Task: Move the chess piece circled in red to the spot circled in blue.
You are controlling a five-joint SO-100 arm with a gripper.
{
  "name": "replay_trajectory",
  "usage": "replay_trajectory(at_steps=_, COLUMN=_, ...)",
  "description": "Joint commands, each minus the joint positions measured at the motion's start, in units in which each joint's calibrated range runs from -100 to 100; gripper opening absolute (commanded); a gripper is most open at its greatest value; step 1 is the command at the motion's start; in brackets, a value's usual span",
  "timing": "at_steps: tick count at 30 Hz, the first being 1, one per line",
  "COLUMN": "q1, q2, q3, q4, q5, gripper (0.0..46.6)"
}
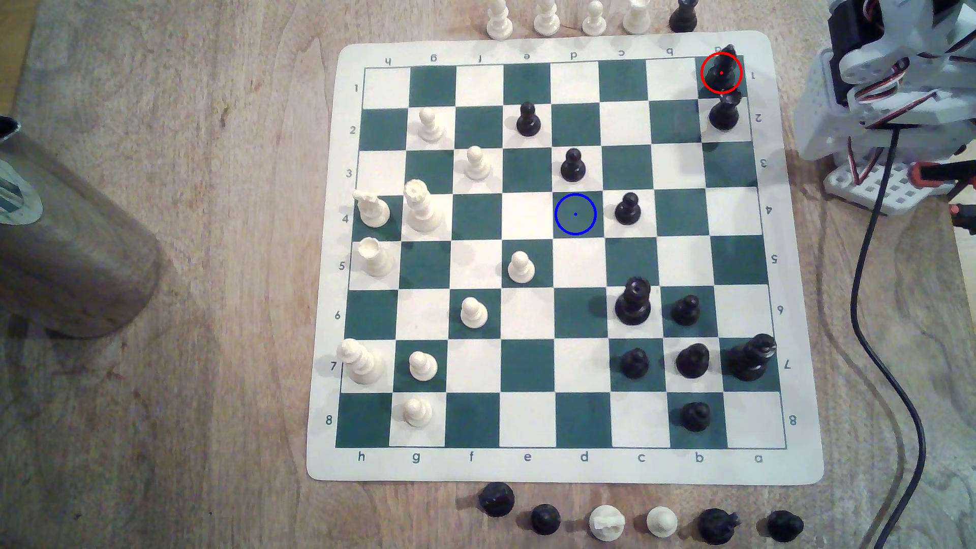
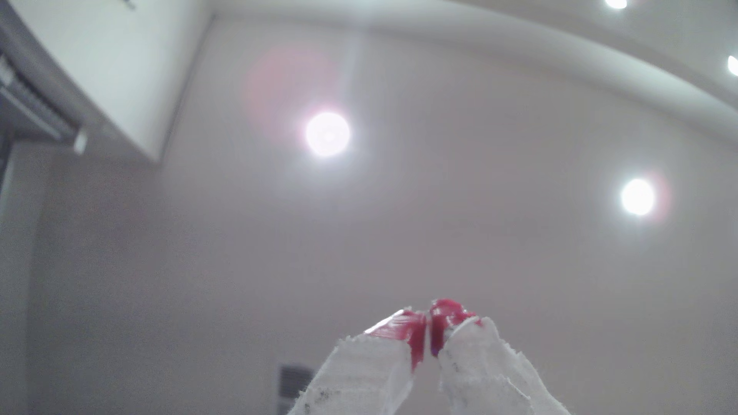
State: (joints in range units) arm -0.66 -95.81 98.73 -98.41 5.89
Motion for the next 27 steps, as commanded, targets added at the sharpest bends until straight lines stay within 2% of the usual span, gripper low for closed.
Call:
replay_trajectory(at_steps=1, q1=0.70, q2=-0.03, q3=1.17, q4=-0.45, q5=0.24, gripper=0.2)
replay_trajectory(at_steps=9, q1=2.03, q2=0.06, q3=0.99, q4=22.08, q5=0.24, gripper=0.2)
replay_trajectory(at_steps=18, q1=2.66, q2=0.06, q3=-12.24, q4=61.63, q5=-0.05, gripper=0.2)
replay_trajectory(at_steps=20, q1=4.07, q2=0.06, q3=-19.59, q4=77.19, q5=-0.44, gripper=0.2)
replay_trajectory(at_steps=22, q1=6.18, q2=0.06, q3=-23.58, q4=87.43, q5=-2.54, gripper=0.2)
replay_trajectory(at_steps=24, q1=10.79, q2=0.06, q3=-32.64, q4=107.58, q5=-2.64, gripper=0.2)
replay_trajectory(at_steps=27, q1=14.16, q2=0.06, q3=-38.17, q4=120.03, q5=-2.64, gripper=0.2)
